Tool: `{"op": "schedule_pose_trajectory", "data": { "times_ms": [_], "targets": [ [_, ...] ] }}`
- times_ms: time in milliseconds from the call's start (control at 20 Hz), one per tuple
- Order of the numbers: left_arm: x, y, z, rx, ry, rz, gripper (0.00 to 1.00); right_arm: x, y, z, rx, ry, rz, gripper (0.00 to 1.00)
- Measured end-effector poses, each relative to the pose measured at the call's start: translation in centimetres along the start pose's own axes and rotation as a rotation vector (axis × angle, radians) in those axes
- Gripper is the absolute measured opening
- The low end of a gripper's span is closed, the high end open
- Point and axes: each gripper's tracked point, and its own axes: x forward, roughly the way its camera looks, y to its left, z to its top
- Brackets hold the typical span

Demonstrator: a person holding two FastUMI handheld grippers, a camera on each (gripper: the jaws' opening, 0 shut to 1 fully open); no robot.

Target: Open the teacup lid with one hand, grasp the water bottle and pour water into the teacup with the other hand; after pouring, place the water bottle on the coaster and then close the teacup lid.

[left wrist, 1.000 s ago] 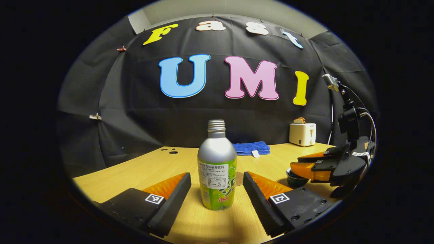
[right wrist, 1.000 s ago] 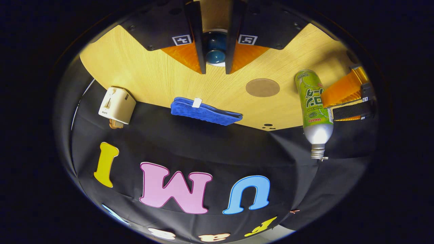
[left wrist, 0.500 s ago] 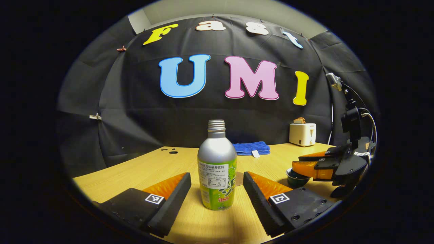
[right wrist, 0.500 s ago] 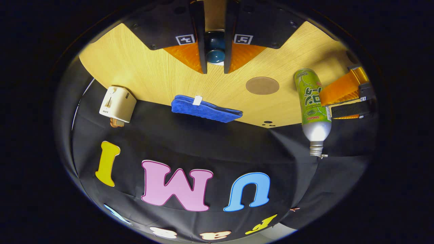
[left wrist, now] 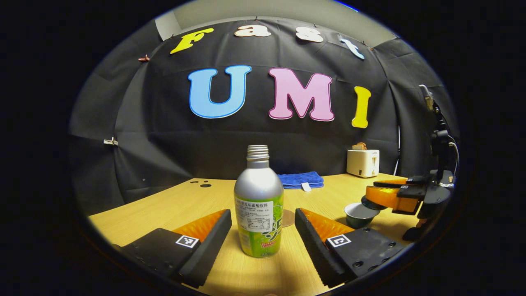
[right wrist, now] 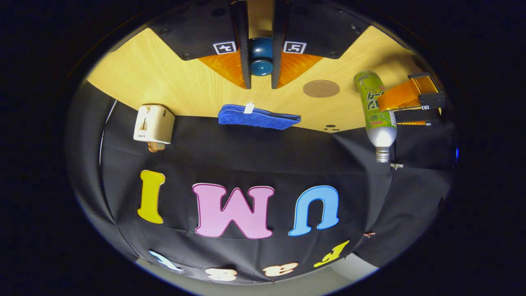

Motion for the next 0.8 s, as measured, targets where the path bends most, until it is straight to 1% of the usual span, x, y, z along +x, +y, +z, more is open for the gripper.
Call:
{"op": "schedule_pose_trajectory", "data": {
  "times_ms": [50,150,200,400,550,750,800],
  "targets": [
    [0.4,0.0,0.0,0.0,0.001,-0.004,0.98,-0.2,-0.4,0.0,0.027,-0.008,-0.003,0.27],
    [1.1,-0.2,0.0,0.0,0.002,-0.025,0.98,-0.7,-1.3,0.4,0.017,-0.027,-0.017,0.27],
    [1.4,-0.2,0.0,0.0,0.002,-0.026,0.98,-0.9,-1.4,0.5,0.024,-0.033,-0.01,0.27],
    [3.0,0.2,0.0,0.0,0.001,-0.016,0.98,-1.3,-2.7,0.4,0.02,-0.038,-0.028,0.26],
    [4.1,0.2,0.0,0.001,-0.001,-0.023,0.98,-1.4,-3.4,0.5,0.02,-0.04,-0.026,0.26],
    [5.1,0.5,0.0,0.0,0.001,-0.012,0.98,-1.7,-4.6,0.5,0.019,-0.04,-0.018,0.27],
    [5.3,0.6,-0.1,0.0,0.003,-0.009,0.96,-1.8,-5.0,0.4,0.019,-0.041,-0.02,0.27]
  ]
}}
